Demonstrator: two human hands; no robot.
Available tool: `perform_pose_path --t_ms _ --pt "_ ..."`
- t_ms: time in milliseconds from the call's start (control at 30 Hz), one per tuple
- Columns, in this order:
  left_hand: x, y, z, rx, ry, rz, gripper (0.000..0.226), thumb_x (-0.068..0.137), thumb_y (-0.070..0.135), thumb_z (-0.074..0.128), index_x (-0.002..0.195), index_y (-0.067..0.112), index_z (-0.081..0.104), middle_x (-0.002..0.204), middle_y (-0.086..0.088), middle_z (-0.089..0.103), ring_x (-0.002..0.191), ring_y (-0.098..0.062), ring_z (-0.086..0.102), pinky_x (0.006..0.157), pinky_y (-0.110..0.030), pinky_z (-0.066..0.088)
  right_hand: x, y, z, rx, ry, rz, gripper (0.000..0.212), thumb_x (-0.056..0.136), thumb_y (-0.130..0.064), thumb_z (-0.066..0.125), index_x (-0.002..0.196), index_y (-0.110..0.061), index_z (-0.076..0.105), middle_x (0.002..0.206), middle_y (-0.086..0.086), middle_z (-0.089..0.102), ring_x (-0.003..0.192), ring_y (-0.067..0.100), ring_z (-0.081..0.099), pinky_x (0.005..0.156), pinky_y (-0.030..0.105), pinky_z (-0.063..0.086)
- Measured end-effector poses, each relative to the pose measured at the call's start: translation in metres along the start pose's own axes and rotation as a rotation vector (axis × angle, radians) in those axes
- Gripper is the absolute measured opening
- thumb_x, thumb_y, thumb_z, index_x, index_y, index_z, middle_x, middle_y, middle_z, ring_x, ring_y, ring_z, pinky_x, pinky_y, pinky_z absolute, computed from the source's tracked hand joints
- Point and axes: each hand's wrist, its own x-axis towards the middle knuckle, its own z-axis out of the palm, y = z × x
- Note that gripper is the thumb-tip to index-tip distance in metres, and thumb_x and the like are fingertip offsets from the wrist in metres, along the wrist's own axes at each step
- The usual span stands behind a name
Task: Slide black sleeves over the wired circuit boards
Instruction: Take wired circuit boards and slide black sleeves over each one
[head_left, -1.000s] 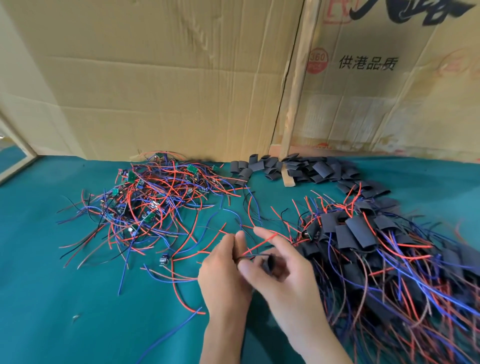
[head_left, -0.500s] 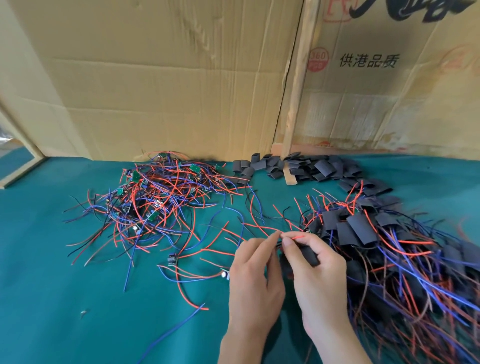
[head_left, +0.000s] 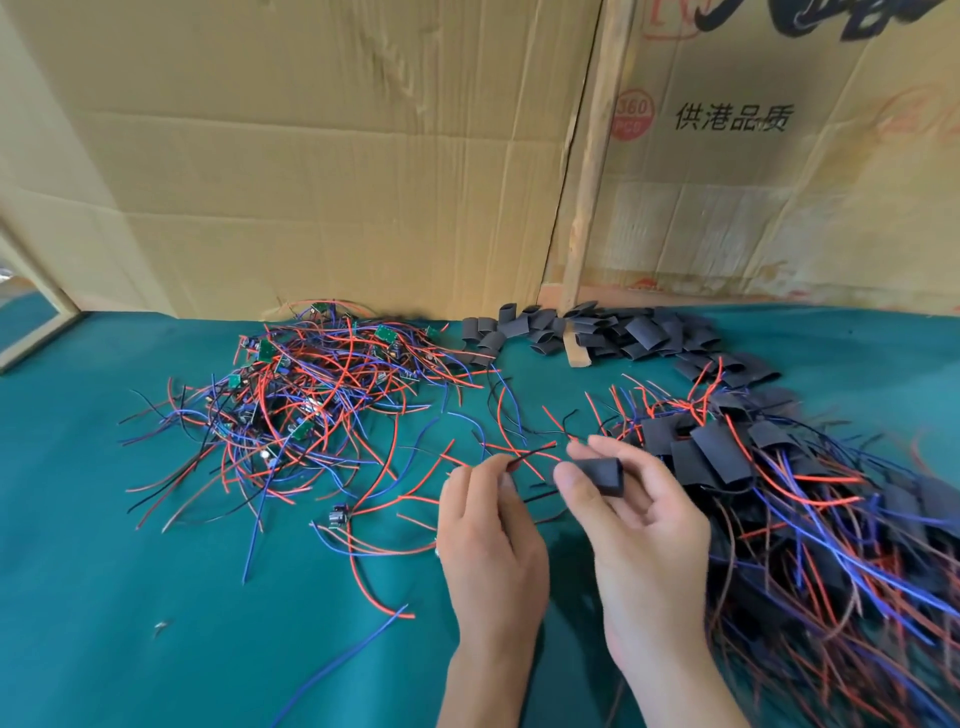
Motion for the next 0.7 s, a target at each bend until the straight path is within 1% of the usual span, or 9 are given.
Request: perform_pose_path --t_ms 100,200,267,333,433,533,600,667,700 --pt "-0.002 0.0 -0.001 -0.026 -0.013 0.013 0.026 0.098 0.018 0.043 0.097 0.008 0.068 0.086 0.002 0.059 0.078 -0.023 0.056 0.071 -0.031 0.044 0.001 -0.003 -0.002 0.017 0.053 -0.042 0.024 0.082 -0.001 0.08 0.098 -0.018 0.076 0.098 0.005 0.079 0.091 0.017 0.076 0.077 0.017 0.055" --pt "-0.004 -0.001 0.0 -0.062 -0.025 0.033 0.025 0.097 0.018 0.042 0.095 0.01 0.066 0.085 0.003 0.058 0.077 -0.021 0.055 0.071 -0.032 0.044 0.001 -0.003 0.0 0.036 0.097 -0.026 0.021 0.081 -0.006 0.081 0.099 -0.014 0.075 0.097 0.005 0.08 0.088 0.017 0.076 0.077 0.019 0.057" --pt "-0.005 -0.002 0.0 -0.077 -0.026 0.058 0.022 0.096 0.017 0.043 0.093 0.013 0.064 0.084 0.005 0.056 0.076 -0.02 0.053 0.07 -0.031 0.043 0.001 -0.003 0.001 0.066 0.132 0.009 0.029 0.076 -0.018 0.082 0.102 -0.012 0.074 0.097 0.005 0.08 0.089 0.017 0.075 0.082 0.025 0.059" --pt "-0.005 -0.002 -0.001 -0.089 -0.027 0.079 0.019 0.096 0.015 0.044 0.091 0.015 0.062 0.083 0.007 0.053 0.075 -0.019 0.051 0.069 -0.028 0.042 0.002 -0.004 0.0 0.085 0.141 0.036 0.037 0.071 -0.025 0.082 0.104 -0.01 0.073 0.098 0.006 0.079 0.09 0.017 0.074 0.085 0.027 0.06" --pt "-0.007 -0.002 -0.001 -0.097 -0.041 0.087 0.019 0.094 0.015 0.045 0.091 0.015 0.063 0.082 0.01 0.052 0.074 -0.016 0.05 0.068 -0.023 0.039 0.002 -0.005 0.001 0.068 0.046 0.055 0.035 0.072 -0.02 0.082 0.103 -0.01 0.073 0.099 0.008 0.079 0.092 0.017 0.075 0.08 0.02 0.057" --pt "-0.007 0.0 -0.003 -0.103 -0.069 0.088 0.018 0.094 0.017 0.045 0.09 0.016 0.062 0.081 0.013 0.053 0.073 -0.012 0.048 0.068 -0.02 0.036 0.0 -0.003 0.001 0.006 -0.067 0.079 0.029 0.079 -0.005 0.081 0.105 -0.012 0.072 0.1 0.008 0.079 0.095 0.018 0.076 0.079 0.018 0.056" --pt "-0.008 0.002 -0.005 -0.123 -0.109 0.032 0.021 0.092 0.018 0.042 0.101 0.019 0.06 0.084 0.012 0.06 0.075 -0.011 0.054 0.07 -0.019 0.039 -0.002 -0.002 0.002 -0.003 -0.111 0.136 0.033 0.079 -0.003 0.082 0.108 -0.013 0.07 0.1 0.008 0.079 0.096 0.021 0.076 0.079 0.021 0.057" --pt "-0.008 0.005 -0.008 -0.165 -0.154 -0.035 0.035 0.088 0.02 0.039 0.118 0.02 0.056 0.093 0.008 0.065 0.083 -0.011 0.059 0.077 -0.017 0.043 -0.004 -0.002 0.003 -0.002 -0.128 0.174 0.038 0.078 -0.002 0.082 0.111 -0.013 0.069 0.099 0.01 0.079 0.093 0.023 0.076 0.078 0.023 0.058" --pt "-0.007 0.006 -0.01 -0.176 -0.176 -0.045 0.041 0.085 0.019 0.038 0.123 0.018 0.055 0.099 0.006 0.065 0.089 -0.01 0.06 0.082 -0.017 0.044 -0.004 -0.001 0.003 -0.005 -0.131 0.176 0.039 0.078 0.0 0.082 0.112 -0.013 0.068 0.098 0.01 0.079 0.091 0.022 0.076 0.077 0.022 0.058"
